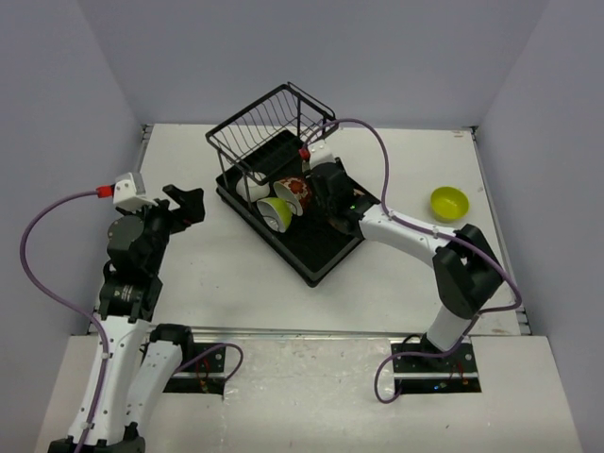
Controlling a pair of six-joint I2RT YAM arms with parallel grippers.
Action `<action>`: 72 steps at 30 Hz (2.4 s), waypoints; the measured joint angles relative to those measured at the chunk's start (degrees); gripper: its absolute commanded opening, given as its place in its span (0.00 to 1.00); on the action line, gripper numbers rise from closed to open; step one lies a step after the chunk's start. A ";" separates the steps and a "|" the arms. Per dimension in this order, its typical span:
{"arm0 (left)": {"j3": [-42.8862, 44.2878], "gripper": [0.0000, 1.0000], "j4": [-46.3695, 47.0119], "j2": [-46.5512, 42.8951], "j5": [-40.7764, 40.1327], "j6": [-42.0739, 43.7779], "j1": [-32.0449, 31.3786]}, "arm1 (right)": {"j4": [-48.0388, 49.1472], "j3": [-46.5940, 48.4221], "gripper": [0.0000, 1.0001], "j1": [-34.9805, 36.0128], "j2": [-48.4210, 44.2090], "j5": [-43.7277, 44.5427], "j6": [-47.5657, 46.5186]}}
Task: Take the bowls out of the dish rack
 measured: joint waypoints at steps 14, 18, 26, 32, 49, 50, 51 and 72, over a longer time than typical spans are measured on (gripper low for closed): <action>-0.76 0.99 0.35 -3.54 0.52 0.61 0.00 | 13.84 -3.72 0.43 -0.13 4.57 6.99 -3.58; -1.79 0.99 0.90 -4.11 0.68 0.68 0.00 | 16.33 -3.89 0.42 -0.13 6.64 7.39 -4.39; -3.80 0.99 2.05 -5.18 1.27 0.94 0.00 | 23.15 -3.85 0.40 -0.13 9.68 10.40 -6.78; -4.90 0.99 2.78 -5.40 1.46 0.92 0.00 | 29.40 -2.25 0.37 -0.13 13.20 13.03 -8.74; -4.90 0.99 3.23 -6.78 1.90 -0.11 0.00 | 35.69 -1.03 0.00 0.20 16.48 16.35 -12.66; -4.90 0.99 3.23 -6.91 1.92 -0.11 0.00 | 36.13 -1.22 0.00 0.20 16.50 16.35 -12.90; -4.90 0.99 3.23 -7.04 1.92 -0.11 0.00 | 36.68 -1.44 0.00 0.20 16.52 16.35 -13.14; -8.57 0.99 6.80 -7.06 2.51 -2.62 0.00 | 69.70 -3.04 0.00 2.67 26.95 24.13 -40.30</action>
